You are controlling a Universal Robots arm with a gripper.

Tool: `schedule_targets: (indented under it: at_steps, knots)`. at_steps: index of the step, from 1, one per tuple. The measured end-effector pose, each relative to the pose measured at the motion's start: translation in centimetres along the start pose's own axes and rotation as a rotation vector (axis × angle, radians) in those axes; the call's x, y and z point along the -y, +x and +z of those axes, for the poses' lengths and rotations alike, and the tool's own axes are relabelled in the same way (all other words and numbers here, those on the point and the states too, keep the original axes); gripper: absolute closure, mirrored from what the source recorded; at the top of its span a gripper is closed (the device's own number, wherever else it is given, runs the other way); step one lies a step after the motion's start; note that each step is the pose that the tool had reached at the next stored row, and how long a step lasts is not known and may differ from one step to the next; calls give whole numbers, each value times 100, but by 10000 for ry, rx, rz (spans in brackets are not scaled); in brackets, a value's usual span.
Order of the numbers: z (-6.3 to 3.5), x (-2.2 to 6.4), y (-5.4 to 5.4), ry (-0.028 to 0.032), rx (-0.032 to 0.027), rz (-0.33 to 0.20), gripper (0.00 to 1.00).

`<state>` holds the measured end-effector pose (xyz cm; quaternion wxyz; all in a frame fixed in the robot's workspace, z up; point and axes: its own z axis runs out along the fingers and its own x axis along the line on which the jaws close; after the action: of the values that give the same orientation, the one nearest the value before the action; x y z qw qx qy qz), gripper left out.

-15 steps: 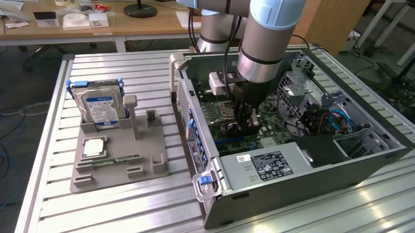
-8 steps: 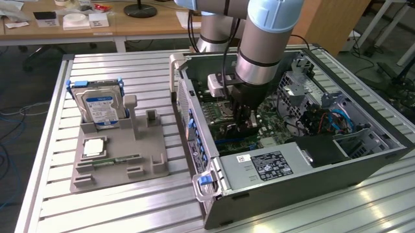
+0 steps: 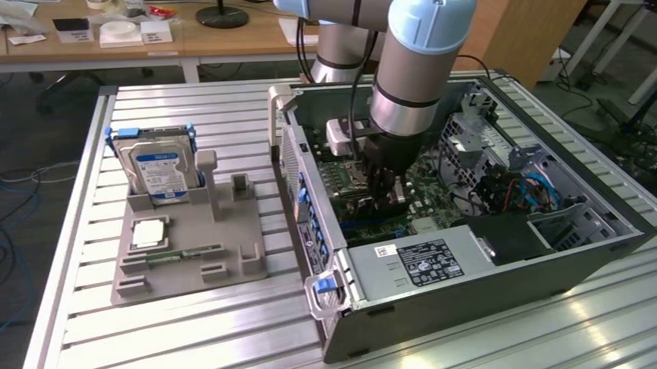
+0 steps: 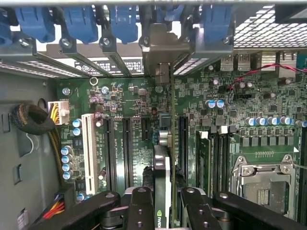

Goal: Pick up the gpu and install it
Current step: 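Insert the gpu into the slot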

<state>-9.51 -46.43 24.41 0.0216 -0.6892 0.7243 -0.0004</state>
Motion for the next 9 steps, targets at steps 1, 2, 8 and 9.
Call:
schedule_targets:
  at_steps: [1, 2, 8, 9]
  knots:
    - [10, -4, 0, 11, 0, -1, 73]
    - [20, -7, 1, 24, 3, 0, 73]
    - [50, -15, 2, 48, 3, -1, 73]
    - [51, -15, 2, 48, 4, -1, 73]
